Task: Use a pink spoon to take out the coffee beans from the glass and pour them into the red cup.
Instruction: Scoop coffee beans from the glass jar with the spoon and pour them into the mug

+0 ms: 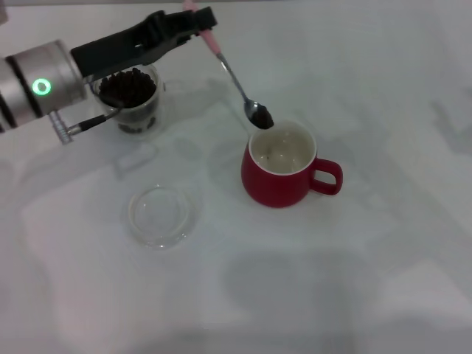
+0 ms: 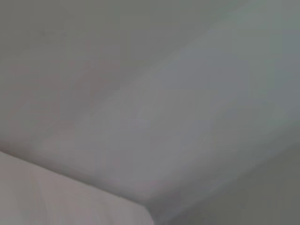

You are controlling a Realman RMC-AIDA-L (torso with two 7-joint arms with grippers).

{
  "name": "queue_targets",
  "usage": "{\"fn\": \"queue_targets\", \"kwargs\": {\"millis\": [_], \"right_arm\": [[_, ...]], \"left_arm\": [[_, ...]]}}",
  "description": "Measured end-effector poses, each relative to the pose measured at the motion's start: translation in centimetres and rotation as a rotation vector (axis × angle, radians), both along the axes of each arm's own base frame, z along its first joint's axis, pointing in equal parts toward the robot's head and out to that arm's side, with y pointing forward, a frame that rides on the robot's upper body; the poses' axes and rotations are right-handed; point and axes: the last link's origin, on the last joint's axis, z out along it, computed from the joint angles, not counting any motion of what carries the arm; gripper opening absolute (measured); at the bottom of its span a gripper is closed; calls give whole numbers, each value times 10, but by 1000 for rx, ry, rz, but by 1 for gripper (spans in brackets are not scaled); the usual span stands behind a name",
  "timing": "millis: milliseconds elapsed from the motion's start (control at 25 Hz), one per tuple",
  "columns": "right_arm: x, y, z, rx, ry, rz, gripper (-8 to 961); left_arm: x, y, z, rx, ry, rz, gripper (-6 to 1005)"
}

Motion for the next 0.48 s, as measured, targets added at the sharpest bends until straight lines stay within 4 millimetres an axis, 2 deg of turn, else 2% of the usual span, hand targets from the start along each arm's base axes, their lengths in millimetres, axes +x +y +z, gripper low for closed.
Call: {"fn": "queue_targets", "kwargs": {"millis": [480], "right_arm": [[2, -5, 0, 2, 3, -6, 737]], "left_arm": [[31, 21, -21, -20, 221, -137, 135]]}}
